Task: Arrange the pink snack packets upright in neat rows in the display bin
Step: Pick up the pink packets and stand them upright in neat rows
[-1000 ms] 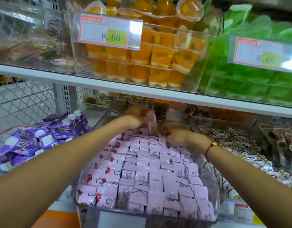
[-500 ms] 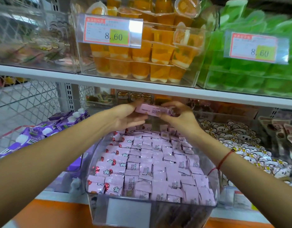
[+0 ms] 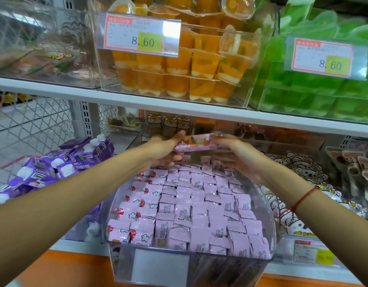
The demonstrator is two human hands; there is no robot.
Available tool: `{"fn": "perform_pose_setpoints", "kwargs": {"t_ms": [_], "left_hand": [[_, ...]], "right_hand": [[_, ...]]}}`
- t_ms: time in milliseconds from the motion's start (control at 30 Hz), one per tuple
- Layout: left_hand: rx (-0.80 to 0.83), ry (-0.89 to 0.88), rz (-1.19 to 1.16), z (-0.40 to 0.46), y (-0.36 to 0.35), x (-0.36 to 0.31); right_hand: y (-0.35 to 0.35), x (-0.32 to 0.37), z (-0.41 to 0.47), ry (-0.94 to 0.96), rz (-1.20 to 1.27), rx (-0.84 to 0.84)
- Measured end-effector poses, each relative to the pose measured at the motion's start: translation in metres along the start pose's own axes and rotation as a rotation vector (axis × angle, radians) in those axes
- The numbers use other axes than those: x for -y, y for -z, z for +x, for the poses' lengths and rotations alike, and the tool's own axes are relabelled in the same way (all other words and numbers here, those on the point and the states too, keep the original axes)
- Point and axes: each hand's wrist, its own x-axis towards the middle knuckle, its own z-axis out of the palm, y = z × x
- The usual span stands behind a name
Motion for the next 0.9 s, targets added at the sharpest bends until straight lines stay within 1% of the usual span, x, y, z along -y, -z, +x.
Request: {"fn": "perform_pose_setpoints", "kwargs": {"t_ms": [67,133,200,300,333,400,467,500,567,633,733,833,867,900], "left_hand": [[0.013,-0.014,-0.026,0.002,-0.005,0.002],[0.044,-0.047,-0.020,0.005,-0.010,0.003],[0.039,-0.125,0.038,0.009,-0.017,0.001],[0.076,-0.207,0.260,0.015,-0.025,-0.004],[0.116,-0.215,0.365,0.016,-0.026,-0.004],[0.196,-0.240,0.650,0.021,-0.022,0.000],[0.232,-0.231,0.899,0.027,-0.016,0.008],[0.250,-0.218,0.973,0.030,-0.013,0.012],[0.290,-0.222,1.074,0.033,-0.009,0.017],[0.287,-0.257,1.152,0.037,-0.007,0.018],[0.244,-0.302,1.244,0.040,-0.004,0.019],[0.262,-0.304,1.246,0.043,-0.002,0.021],[0.269,-0.302,1.238,0.044,-0.002,0.022],[0.270,-0.304,1.230,0.045,-0.001,0.022]], "right_hand": [[0.001,-0.002,0.002,0.023,0.025,-0.020],[0.001,-0.003,0.006,0.055,0.142,-0.071],[0.003,-0.004,0.011,0.069,0.238,-0.090],[0.004,-0.006,0.019,0.051,0.298,-0.146],[0.004,-0.007,0.021,0.042,0.304,-0.178],[0.004,-0.010,0.027,0.039,0.262,-0.279],[0.004,-0.013,0.036,0.061,0.113,-0.389],[0.002,-0.014,0.040,0.056,0.035,-0.408],[-0.005,-0.013,0.044,0.058,-0.094,-0.372],[-0.010,-0.014,0.047,0.145,-0.203,-0.340],[-0.010,-0.016,0.054,0.252,-0.596,-0.294],[-0.009,-0.016,0.057,0.322,-1.029,-0.245],[-0.011,-0.017,0.059,0.336,-1.142,-0.235],[-0.015,-0.017,0.061,0.339,-1.194,-0.227]]}}
